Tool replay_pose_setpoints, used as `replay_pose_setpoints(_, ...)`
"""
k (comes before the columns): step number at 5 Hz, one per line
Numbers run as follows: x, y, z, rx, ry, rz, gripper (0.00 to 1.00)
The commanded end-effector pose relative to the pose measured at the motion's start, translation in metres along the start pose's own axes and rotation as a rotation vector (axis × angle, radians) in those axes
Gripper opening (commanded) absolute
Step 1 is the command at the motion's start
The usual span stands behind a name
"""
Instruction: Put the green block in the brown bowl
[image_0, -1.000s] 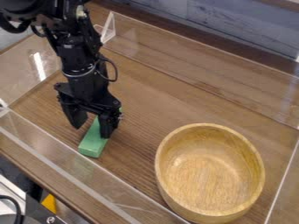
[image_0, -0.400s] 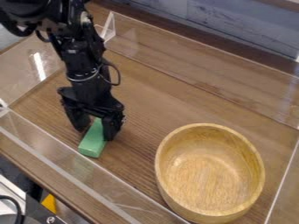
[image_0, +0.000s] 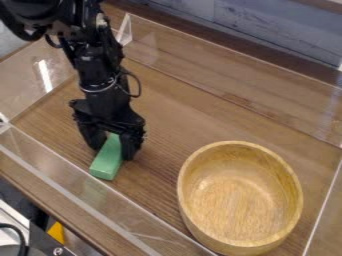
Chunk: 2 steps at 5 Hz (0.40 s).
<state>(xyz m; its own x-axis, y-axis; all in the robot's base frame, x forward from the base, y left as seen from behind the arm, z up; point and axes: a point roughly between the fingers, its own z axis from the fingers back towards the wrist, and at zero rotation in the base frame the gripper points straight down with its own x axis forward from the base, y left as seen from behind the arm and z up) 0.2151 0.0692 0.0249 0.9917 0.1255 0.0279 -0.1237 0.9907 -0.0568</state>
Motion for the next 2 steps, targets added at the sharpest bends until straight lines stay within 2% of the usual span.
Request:
replay_pose_setpoints(1,0.0112,-0.0011,0.0086,0.004,-0.038,0.001,1.00)
replay_pose_setpoints(2,0.0124,-0.0029,0.0090,0.001,-0.037,0.000,1.00)
